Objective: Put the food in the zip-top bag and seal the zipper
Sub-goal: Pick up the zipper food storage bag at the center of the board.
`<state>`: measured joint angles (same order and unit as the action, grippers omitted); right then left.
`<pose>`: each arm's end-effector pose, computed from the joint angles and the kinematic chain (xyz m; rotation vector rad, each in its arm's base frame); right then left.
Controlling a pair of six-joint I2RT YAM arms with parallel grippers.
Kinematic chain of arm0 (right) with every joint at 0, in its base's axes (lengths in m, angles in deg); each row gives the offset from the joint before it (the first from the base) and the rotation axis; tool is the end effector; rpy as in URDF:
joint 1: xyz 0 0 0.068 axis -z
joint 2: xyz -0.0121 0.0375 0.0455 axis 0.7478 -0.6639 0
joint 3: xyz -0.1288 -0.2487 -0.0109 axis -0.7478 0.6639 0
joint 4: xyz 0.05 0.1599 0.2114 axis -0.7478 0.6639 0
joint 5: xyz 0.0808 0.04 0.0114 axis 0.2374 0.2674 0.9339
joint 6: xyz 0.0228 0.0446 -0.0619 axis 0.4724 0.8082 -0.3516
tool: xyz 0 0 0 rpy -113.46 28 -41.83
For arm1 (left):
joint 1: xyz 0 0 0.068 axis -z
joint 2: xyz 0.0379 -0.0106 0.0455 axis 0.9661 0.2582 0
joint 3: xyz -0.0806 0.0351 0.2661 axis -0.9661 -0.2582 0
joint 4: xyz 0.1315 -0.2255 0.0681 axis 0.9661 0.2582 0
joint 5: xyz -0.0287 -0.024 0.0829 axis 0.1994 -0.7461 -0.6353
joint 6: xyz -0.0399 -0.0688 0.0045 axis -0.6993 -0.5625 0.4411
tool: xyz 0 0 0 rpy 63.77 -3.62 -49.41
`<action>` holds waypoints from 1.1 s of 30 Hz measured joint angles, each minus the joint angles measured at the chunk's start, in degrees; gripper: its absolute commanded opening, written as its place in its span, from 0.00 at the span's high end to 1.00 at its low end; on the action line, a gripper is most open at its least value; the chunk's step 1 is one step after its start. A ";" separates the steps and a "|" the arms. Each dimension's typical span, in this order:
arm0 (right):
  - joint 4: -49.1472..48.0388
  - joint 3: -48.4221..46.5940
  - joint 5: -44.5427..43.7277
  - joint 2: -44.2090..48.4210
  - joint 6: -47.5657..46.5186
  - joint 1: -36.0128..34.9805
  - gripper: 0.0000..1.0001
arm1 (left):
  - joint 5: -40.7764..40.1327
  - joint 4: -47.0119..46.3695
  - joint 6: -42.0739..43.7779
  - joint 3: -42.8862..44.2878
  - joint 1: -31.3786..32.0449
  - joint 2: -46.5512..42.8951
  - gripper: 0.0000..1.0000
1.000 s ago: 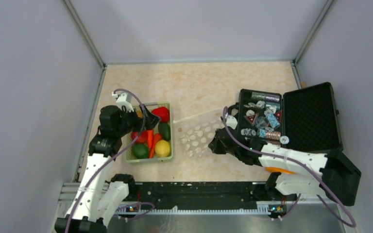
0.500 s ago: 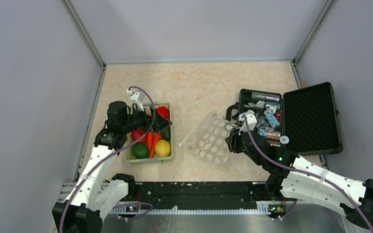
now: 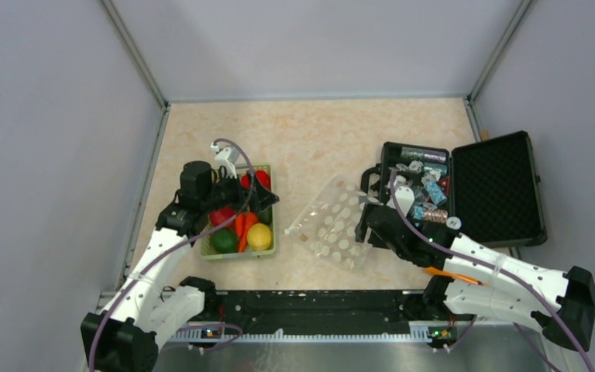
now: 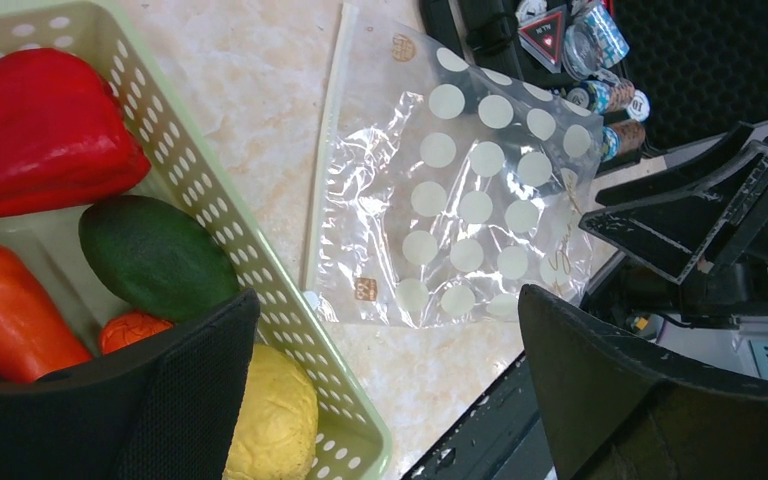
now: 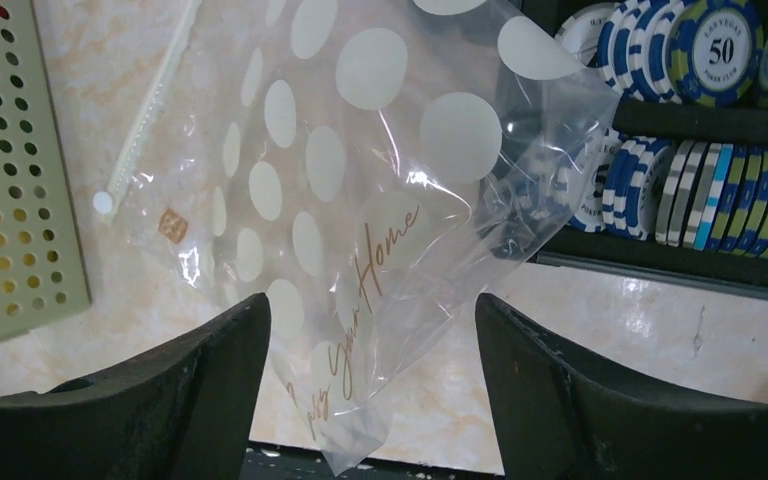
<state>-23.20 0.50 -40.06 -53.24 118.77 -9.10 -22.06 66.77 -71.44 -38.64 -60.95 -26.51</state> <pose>0.1321 0.1445 0.2218 0.1608 2.3389 0.3351 0.2125 -0.0920 0.2784 0.2195 2.1131 -0.9809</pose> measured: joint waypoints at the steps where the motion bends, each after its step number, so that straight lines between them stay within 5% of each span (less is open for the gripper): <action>1: 0.28 0.09 0.07 0.20 1.29 -0.02 0.31 | -0.35 0.00 0.00 0.00 0.00 0.00 0.01; 5: -0.39 0.96 0.83 1.18 4.35 -0.04 0.45 | -1.25 0.07 0.02 0.04 0.00 0.04 0.01; 9: -1.73 3.63 2.05 0.44 5.99 -0.04 0.46 | -1.18 0.04 0.00 0.68 0.00 0.17 0.01; 11: -2.80 4.72 2.82 -0.85 6.51 -0.04 0.57 | -0.98 0.00 0.02 0.83 0.00 0.20 0.01; 16: -5.84 5.07 3.76 -4.02 6.93 -0.04 0.60 | -0.79 0.04 0.04 0.90 0.35 0.83 0.01; 22: -8.50 5.09 3.69 -6.47 6.82 -0.04 0.82 | -0.81 0.07 0.22 0.90 0.66 0.90 0.01; 23: -9.05 5.22 3.67 -6.60 6.62 -0.04 0.81 | -0.83 0.07 0.24 0.90 0.70 0.90 0.01; 28: -10.91 6.97 4.02 -6.60 7.08 -0.04 0.40 | -1.33 0.15 0.26 0.90 0.70 0.85 0.01; 33: -12.55 10.14 5.73 -4.22 8.26 -0.04 0.39 | -2.80 0.15 0.24 0.90 0.70 0.39 0.01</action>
<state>-35.75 10.64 -34.34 -57.45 127.03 -9.14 -24.86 66.92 -71.20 -37.74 -60.25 -26.12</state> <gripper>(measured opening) 0.622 0.986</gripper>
